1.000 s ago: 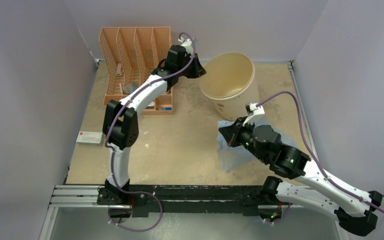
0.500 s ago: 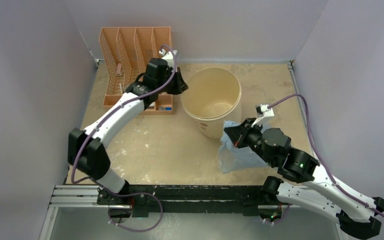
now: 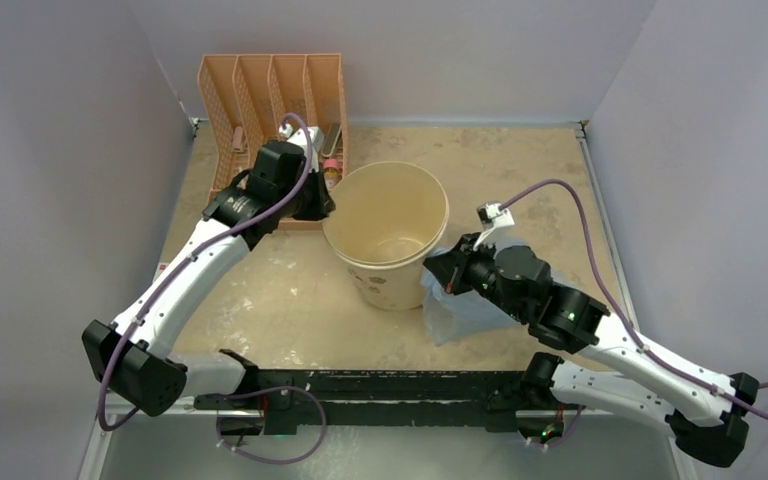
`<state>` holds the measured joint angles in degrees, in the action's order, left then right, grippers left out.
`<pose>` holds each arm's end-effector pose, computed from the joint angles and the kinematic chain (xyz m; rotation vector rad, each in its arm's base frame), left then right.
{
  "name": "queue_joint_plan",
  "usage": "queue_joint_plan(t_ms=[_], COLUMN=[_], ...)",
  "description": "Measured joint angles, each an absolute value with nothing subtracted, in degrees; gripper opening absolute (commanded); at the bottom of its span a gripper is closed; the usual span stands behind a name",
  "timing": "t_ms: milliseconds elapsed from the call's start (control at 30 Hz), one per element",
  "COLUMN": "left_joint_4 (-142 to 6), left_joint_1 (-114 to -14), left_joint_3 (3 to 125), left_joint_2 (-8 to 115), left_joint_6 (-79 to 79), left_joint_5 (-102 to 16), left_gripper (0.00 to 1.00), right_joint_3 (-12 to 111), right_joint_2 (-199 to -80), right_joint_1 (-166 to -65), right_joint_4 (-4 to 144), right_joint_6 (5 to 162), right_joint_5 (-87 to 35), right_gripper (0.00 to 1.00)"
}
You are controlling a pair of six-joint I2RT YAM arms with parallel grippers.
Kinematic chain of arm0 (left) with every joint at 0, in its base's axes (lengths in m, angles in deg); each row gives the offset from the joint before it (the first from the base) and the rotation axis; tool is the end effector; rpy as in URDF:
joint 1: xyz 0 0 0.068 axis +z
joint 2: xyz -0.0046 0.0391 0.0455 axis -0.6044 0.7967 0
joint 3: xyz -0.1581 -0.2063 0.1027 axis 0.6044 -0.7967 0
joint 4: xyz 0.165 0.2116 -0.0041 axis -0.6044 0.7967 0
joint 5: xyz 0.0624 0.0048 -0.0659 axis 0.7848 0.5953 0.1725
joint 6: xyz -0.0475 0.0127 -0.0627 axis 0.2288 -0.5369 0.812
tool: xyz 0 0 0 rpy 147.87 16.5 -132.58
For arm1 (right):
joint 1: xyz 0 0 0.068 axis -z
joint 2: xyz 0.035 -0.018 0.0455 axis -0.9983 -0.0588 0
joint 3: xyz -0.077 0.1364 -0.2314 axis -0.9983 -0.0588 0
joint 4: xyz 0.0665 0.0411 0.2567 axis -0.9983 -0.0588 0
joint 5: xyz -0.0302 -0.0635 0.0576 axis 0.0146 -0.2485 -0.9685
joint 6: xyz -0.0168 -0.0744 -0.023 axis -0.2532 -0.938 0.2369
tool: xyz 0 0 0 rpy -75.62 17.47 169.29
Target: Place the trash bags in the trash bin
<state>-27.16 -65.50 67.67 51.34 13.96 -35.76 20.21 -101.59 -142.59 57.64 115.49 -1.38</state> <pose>0.2705 -0.1474 0.3573 0.0607 2.2636 -0.5416 0.1325 0.1612 0.3503 -0.0465 1.8265 0.9562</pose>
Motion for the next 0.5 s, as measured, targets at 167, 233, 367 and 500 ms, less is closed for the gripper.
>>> queue_joint_plan(t_ms=[167, 233, 367, 500], left_joint_4=[-24.5, -23.4, -21.3, -20.1], left_joint_1=[-65.3, -65.3, -65.5, -65.5], left_joint_3=[67.5, 67.5, 67.5, 67.7], left_joint_2=[51.1, 51.2, 51.6, 51.2], left_joint_6=[13.9, 13.9, 13.9, 14.0], left_joint_5=[-32.7, -32.0, -30.7, -29.6], left_gripper=[0.00, 0.00, 0.00, 0.00], right_joint_3=[20.2, 20.2, 20.2, 20.2], right_joint_2=[-103.8, -104.0, -104.0, -103.9], right_joint_1=[-142.6, -142.6, -142.6, -142.6], right_joint_4=[57.9, 58.2, 58.8, 58.8], right_joint_6=[115.5, 115.5, 115.4, 115.3], right_joint_5=[-1.6, -1.6, -0.7, 0.7], right_gripper=[0.00, 0.00, 0.00, 0.00])
